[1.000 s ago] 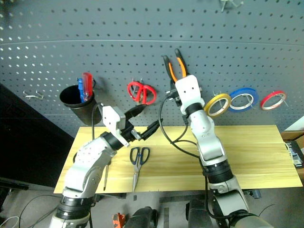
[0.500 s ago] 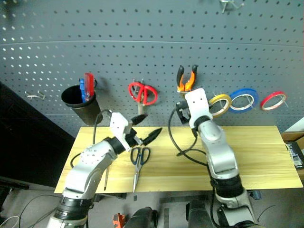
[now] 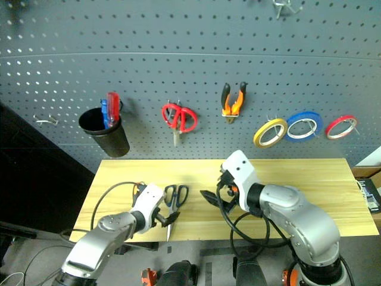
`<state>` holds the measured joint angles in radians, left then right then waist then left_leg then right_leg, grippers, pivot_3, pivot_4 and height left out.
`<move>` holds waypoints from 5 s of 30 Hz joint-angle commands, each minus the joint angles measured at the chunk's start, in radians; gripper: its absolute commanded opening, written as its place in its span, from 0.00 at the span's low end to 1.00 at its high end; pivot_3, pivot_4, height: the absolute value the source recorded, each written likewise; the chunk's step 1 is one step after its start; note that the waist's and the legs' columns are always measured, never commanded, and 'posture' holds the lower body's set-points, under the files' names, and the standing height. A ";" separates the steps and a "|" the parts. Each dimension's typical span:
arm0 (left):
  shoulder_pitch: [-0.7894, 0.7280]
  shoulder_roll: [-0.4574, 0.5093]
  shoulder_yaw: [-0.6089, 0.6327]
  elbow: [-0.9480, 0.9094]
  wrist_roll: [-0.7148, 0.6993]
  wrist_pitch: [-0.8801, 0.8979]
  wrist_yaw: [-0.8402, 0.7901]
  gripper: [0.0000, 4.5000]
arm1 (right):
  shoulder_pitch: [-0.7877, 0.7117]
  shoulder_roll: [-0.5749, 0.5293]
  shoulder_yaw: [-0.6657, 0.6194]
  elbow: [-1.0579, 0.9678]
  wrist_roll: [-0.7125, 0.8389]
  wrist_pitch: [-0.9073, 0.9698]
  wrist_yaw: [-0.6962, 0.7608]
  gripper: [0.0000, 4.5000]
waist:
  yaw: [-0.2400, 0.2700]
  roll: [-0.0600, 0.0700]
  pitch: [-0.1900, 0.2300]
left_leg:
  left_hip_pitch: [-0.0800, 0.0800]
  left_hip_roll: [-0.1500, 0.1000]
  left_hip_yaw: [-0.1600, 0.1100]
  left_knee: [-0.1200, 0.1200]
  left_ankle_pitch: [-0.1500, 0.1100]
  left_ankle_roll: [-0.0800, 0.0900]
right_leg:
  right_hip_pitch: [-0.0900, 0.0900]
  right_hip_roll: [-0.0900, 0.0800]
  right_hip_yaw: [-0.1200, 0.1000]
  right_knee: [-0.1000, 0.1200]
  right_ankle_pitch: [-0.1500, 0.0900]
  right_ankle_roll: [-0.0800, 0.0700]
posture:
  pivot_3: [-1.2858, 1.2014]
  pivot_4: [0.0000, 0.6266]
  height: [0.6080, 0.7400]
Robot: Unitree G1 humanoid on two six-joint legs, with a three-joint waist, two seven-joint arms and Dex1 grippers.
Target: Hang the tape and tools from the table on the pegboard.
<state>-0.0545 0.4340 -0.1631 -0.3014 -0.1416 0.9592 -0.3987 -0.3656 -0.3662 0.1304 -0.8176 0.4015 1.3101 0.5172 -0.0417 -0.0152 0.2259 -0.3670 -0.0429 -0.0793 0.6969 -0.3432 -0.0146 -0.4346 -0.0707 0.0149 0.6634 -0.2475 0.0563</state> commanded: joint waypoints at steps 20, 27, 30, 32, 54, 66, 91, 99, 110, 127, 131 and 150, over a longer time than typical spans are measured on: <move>-0.152 -0.257 0.072 0.280 0.035 0.158 0.211 0.95 | -0.064 -0.114 0.004 -0.051 0.163 0.024 -0.010 1.00 | -0.006 0.000 0.000 | 0.005 0.000 -0.001 0.000 0.001 -0.003 | 0.007 -0.002 -0.001 -0.002 0.000 0.000 | 0.47 0.39 1.00; -0.172 -0.241 0.088 0.314 0.031 0.069 0.174 0.54 | -0.046 -0.148 0.010 -0.051 0.164 0.000 -0.025 1.00 | -0.007 0.001 -0.001 | 0.006 0.000 -0.002 0.000 0.002 -0.003 | 0.009 -0.002 -0.002 -0.003 0.000 0.000 | 0.47 0.36 1.00; -0.173 -0.233 0.077 0.327 0.031 0.039 0.150 0.34 | -0.037 -0.152 0.008 -0.043 0.161 -0.010 -0.033 1.00 | -0.006 0.001 -0.001 | 0.006 0.000 -0.002 0.000 0.002 -0.003 | 0.009 -0.002 -0.002 -0.004 0.000 0.000 | 0.47 0.35 1.00; -0.170 -0.227 0.073 0.335 0.033 0.025 0.139 0.22 | -0.033 -0.156 0.007 -0.037 0.155 -0.019 -0.040 1.00 | -0.005 0.001 -0.001 | 0.005 0.000 -0.002 0.000 0.002 -0.003 | 0.009 -0.002 -0.002 -0.004 0.000 0.000 | 0.47 0.34 1.00; 0.042 0.017 0.093 0.065 -0.009 -0.548 -0.158 0.00 | 0.185 -0.245 -0.070 -0.123 0.059 -0.408 -0.045 1.00 | -0.004 0.000 -0.004 | 0.003 0.002 -0.004 -0.003 0.001 -0.005 | 0.009 -0.004 -0.002 -0.012 0.000 0.000 | 0.48 0.31 1.00; 0.026 0.026 0.158 -0.087 -0.067 -0.841 -0.237 0.00 | 0.191 -0.245 -0.141 -0.105 0.124 -0.447 -0.026 1.00 | 0.010 0.000 -0.004 | 0.002 0.002 -0.005 -0.004 0.000 -0.004 | 0.010 -0.004 -0.004 -0.015 0.000 0.000 | 0.48 0.30 1.00; -0.297 -0.015 0.263 0.085 -0.372 -0.492 -0.227 0.00 | 0.024 -0.281 -0.102 -0.076 0.077 -0.441 -0.057 1.00 | 0.010 0.000 -0.005 | 0.002 0.001 -0.006 -0.002 0.000 -0.003 | 0.011 0.000 -0.007 -0.014 0.001 0.000 | 0.49 0.30 1.00; -0.312 -0.026 0.326 0.057 -0.478 -0.341 -0.167 0.00 | 0.008 -0.286 -0.086 -0.069 0.049 -0.453 -0.063 1.00 | 0.009 0.000 -0.005 | 0.003 0.001 -0.006 0.000 0.000 -0.003 | 0.011 0.000 -0.007 -0.012 0.001 0.000 | 0.49 0.30 1.00; -0.347 -0.035 0.304 0.160 -0.457 -0.316 -0.155 0.18 | -0.017 -0.268 -0.057 -0.050 0.024 -0.472 -0.073 1.00 | 0.010 0.000 -0.005 | 0.003 0.001 -0.005 0.000 0.000 -0.004 | 0.011 0.000 -0.007 -0.011 0.001 0.000 | 0.49 0.30 1.00; -0.087 0.029 0.315 0.069 -0.148 -0.564 -0.011 0.90 | 0.081 -0.134 -0.088 -0.069 0.101 -0.419 -0.120 1.00 | 0.011 -0.001 -0.005 | 0.003 0.002 -0.005 -0.001 0.000 -0.004 | 0.009 -0.002 -0.005 -0.012 0.001 0.000 | 0.50 0.31 1.00; -0.034 0.066 0.318 0.116 -0.073 -0.544 0.033 0.90 | 0.089 -0.083 -0.082 -0.069 0.154 -0.357 -0.153 1.00 | 0.014 -0.001 -0.006 | 0.003 0.001 -0.005 -0.001 0.000 -0.004 | 0.010 -0.002 -0.005 -0.011 0.001 0.000 | 0.51 0.31 1.00; -0.228 0.095 0.265 0.553 -0.009 -0.110 0.056 0.99 | -0.104 -0.012 0.086 0.039 0.278 -0.106 -0.166 1.00 | 0.010 -0.003 -0.008 | 0.003 0.000 -0.005 0.000 0.000 -0.004 | 0.007 0.000 -0.005 -0.005 0.001 0.000 | 0.50 0.33 1.00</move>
<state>-0.2752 0.5314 0.0966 0.2293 -0.1481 0.8424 -0.3372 -0.4497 -0.3749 0.2047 -0.7647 0.6698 1.2189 0.3309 -0.0319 -0.0177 0.2182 -0.3636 -0.0427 -0.0839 0.6964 -0.3428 -0.0181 -0.4277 -0.0712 0.0101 0.6579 -0.2470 0.0564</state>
